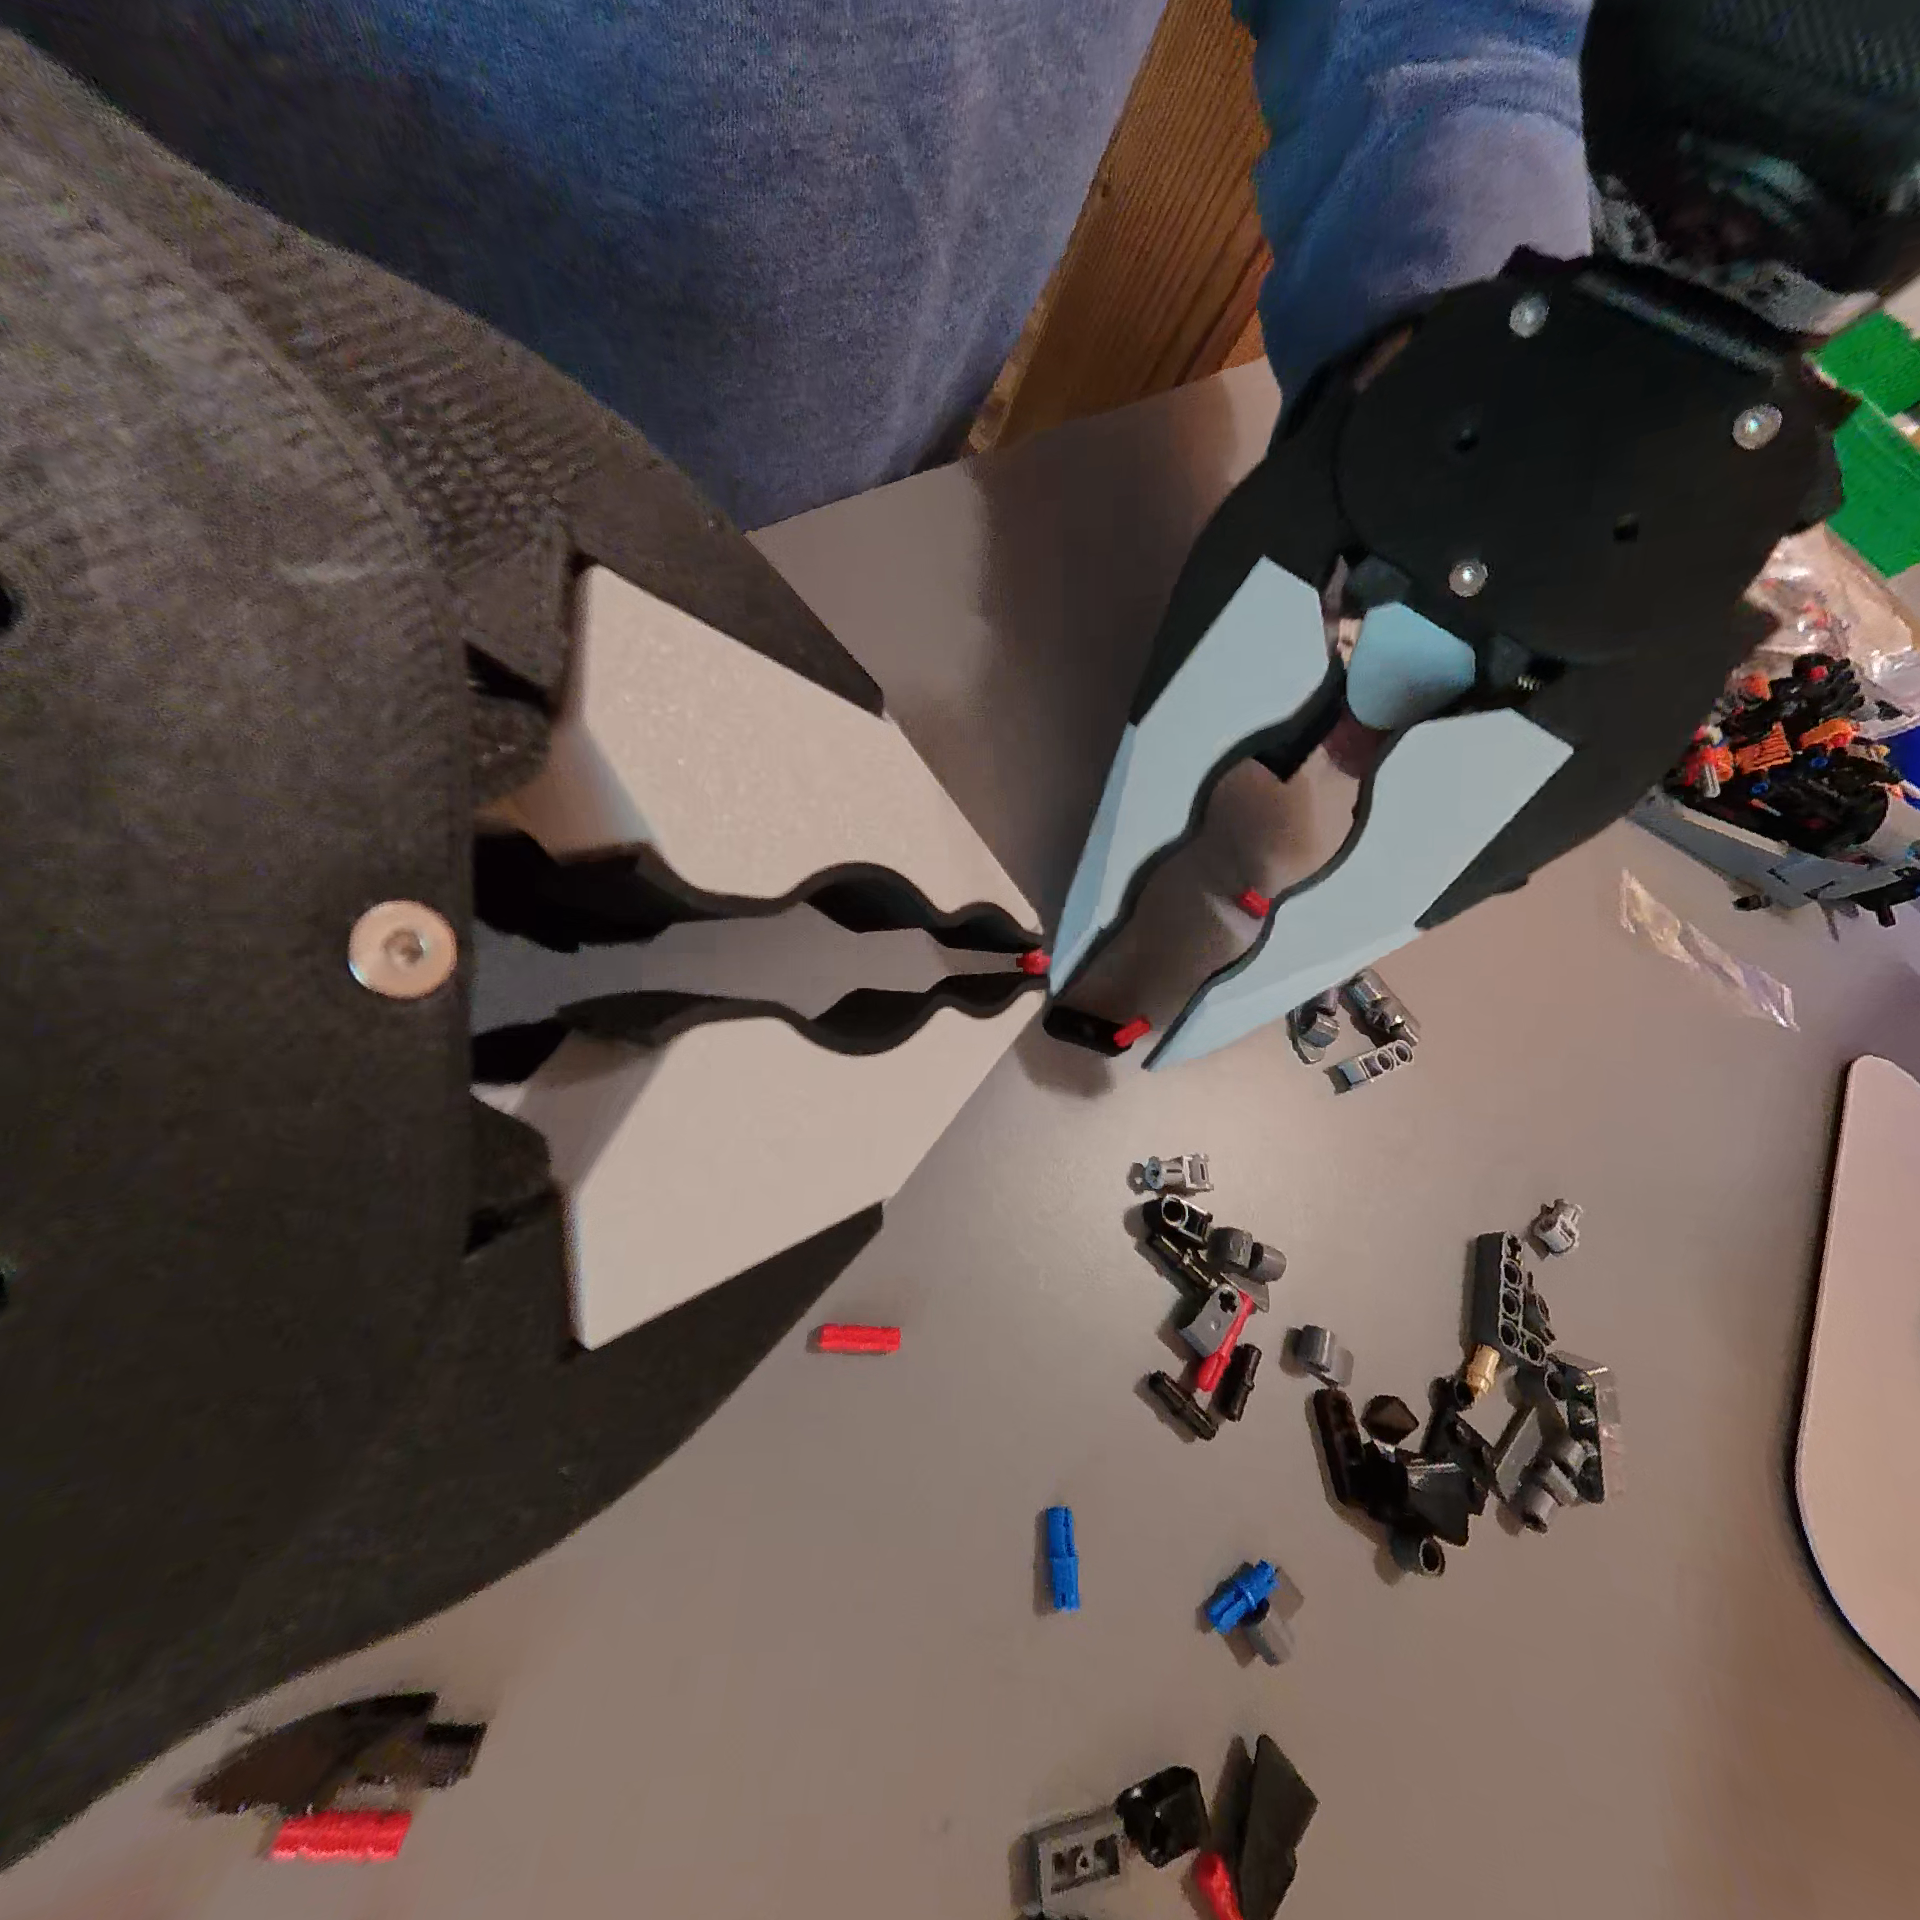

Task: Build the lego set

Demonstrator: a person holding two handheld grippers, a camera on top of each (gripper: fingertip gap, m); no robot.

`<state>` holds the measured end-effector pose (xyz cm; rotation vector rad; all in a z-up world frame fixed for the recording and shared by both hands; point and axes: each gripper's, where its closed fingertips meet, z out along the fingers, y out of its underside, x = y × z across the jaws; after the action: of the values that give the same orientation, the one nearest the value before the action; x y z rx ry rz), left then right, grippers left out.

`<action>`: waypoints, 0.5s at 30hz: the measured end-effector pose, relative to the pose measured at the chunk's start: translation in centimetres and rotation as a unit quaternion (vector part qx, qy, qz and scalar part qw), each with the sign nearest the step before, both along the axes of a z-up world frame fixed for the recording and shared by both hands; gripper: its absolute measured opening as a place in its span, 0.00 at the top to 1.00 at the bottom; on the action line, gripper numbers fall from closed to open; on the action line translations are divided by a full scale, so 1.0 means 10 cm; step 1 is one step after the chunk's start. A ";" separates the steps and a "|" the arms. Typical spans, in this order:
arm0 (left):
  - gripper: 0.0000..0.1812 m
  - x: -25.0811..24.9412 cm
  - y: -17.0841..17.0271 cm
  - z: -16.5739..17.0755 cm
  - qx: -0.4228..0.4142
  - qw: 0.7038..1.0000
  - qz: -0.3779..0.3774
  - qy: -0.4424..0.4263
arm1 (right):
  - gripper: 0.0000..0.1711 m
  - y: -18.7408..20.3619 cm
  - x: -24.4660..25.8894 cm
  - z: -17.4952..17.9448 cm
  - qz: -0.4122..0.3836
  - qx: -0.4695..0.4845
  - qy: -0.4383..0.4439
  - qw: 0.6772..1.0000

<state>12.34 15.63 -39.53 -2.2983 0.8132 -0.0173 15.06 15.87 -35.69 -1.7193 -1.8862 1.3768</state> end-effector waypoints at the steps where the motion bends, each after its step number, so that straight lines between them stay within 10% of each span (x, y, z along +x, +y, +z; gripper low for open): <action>1: 0.86 0.01 -0.02 0.02 0.005 1.000 0.000 -0.003 | 0.99 0.00 -0.01 -0.02 0.001 0.012 -0.001 1.000; 15: 0.91 0.00 -0.03 -0.05 0.005 0.997 -0.077 0.014 | 0.99 -0.06 -0.17 -0.21 0.046 0.185 -0.024 0.981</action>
<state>12.29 15.35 -40.06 -2.2255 1.0010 -0.0487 13.33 15.23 -37.84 -1.5087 -2.1089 0.9406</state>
